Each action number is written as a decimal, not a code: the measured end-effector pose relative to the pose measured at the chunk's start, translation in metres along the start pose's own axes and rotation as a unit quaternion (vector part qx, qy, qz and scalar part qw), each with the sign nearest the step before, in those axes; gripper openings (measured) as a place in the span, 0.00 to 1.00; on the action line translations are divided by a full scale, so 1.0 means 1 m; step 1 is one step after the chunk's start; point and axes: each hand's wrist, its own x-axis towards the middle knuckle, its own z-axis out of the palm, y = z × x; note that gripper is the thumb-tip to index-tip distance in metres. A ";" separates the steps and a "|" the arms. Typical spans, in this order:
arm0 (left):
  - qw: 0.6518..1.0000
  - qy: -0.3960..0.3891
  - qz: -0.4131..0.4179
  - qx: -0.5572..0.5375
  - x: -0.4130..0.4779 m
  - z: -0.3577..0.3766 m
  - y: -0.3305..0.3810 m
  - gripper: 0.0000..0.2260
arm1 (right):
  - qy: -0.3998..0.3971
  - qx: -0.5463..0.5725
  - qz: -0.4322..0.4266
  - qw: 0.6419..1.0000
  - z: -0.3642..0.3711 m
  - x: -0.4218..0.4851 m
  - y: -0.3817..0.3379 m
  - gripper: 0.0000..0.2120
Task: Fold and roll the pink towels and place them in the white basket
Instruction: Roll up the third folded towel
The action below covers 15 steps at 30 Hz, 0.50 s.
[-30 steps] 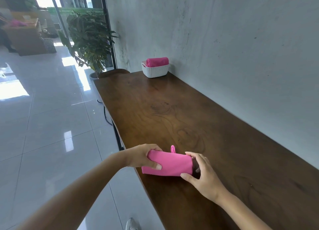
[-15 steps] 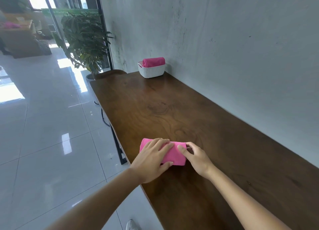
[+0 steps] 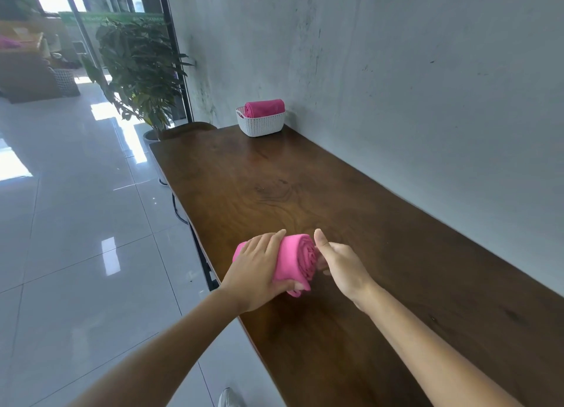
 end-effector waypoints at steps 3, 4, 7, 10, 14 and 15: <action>0.988 -0.007 -0.042 -0.148 -0.004 -0.016 0.002 0.44 | -0.003 0.023 -0.024 0.999 -0.003 -0.011 -0.021 0.33; 0.979 -0.007 -0.052 -0.198 -0.006 -0.020 0.001 0.42 | -0.006 0.029 -0.033 0.999 -0.002 -0.015 -0.028 0.33; 0.945 0.008 -0.069 -0.319 -0.017 -0.027 -0.001 0.39 | -0.023 0.040 -0.060 0.997 0.002 -0.026 -0.043 0.32; 0.896 0.033 -0.087 -0.434 -0.033 -0.031 0.005 0.39 | -0.045 0.045 -0.081 0.995 0.007 -0.037 -0.054 0.30; 0.845 0.107 -0.110 -0.512 -0.050 -0.037 0.013 0.41 | -0.076 0.072 -0.098 0.990 0.014 -0.051 -0.063 0.28; 0.835 0.123 -0.118 -0.523 -0.053 -0.040 0.014 0.41 | -0.083 0.082 -0.103 0.988 0.017 -0.054 -0.066 0.26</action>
